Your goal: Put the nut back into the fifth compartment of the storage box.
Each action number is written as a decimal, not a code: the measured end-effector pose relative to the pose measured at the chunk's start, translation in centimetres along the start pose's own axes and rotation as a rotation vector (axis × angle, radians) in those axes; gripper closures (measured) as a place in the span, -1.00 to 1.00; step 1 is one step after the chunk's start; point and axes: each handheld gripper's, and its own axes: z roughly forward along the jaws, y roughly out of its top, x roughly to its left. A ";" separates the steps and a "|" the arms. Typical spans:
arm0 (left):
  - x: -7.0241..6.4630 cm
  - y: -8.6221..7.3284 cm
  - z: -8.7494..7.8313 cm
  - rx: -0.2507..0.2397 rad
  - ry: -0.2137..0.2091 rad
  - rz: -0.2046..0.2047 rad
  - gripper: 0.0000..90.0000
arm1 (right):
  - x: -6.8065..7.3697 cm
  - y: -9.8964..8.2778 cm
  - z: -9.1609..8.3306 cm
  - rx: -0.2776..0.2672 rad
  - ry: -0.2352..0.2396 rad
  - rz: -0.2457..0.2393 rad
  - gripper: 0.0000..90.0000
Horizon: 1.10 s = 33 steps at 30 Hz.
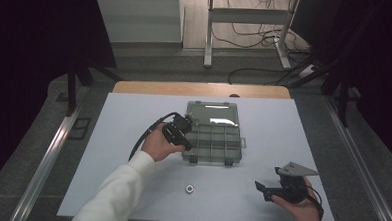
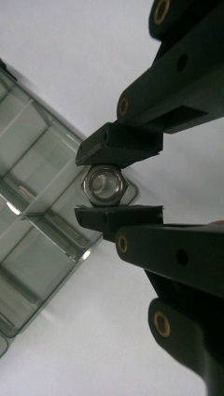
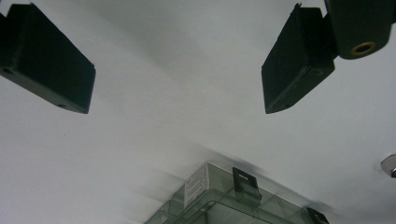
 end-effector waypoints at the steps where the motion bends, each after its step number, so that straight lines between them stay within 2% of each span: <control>1: 0.0 0.0 0.0 0.000 0.000 0.000 0.55 | 0.0 0.0 0.0 0.000 0.000 0.000 -0.78; 5: 0.3 0.7 0.6 -0.009 -0.005 -0.006 0.55 | 0.0 0.0 0.0 0.002 0.002 -0.002 -0.78; 11: 0.6 1.3 1.9 0.019 -0.007 -0.007 0.55 | 0.0 0.0 0.1 0.004 0.005 -0.003 -0.78; 21: 0.7 1.3 1.8 0.019 -0.005 -0.009 0.55 | 0.0 0.0 0.1 0.009 0.006 -0.006 -0.78; 28: 0.6 1.3 2.1 0.037 -0.009 -0.002 0.54 | 0.1 -0.1 0.1 0.009 0.006 -0.006 -0.78; 30: 0.6 1.3 2.0 0.017 0.005 0.000 0.37 | 0.1 -0.1 0.1 0.010 0.006 -0.006 -0.78; 31: 0.6 1.3 2.0 0.017 0.005 0.000 0.20 | 0.1 -0.1 0.1 0.010 0.006 -0.006 -0.78; 32: 0.6 1.3 1.7 -0.014 0.011 -0.021 0.05 | 0.1 -0.1 0.1 0.009 0.007 -0.007 -0.78; 33: 0.6 1.3 1.7 -0.014 0.011 -0.021 -0.09 | 0.1 -0.1 0.1 0.008 0.006 -0.008 -0.78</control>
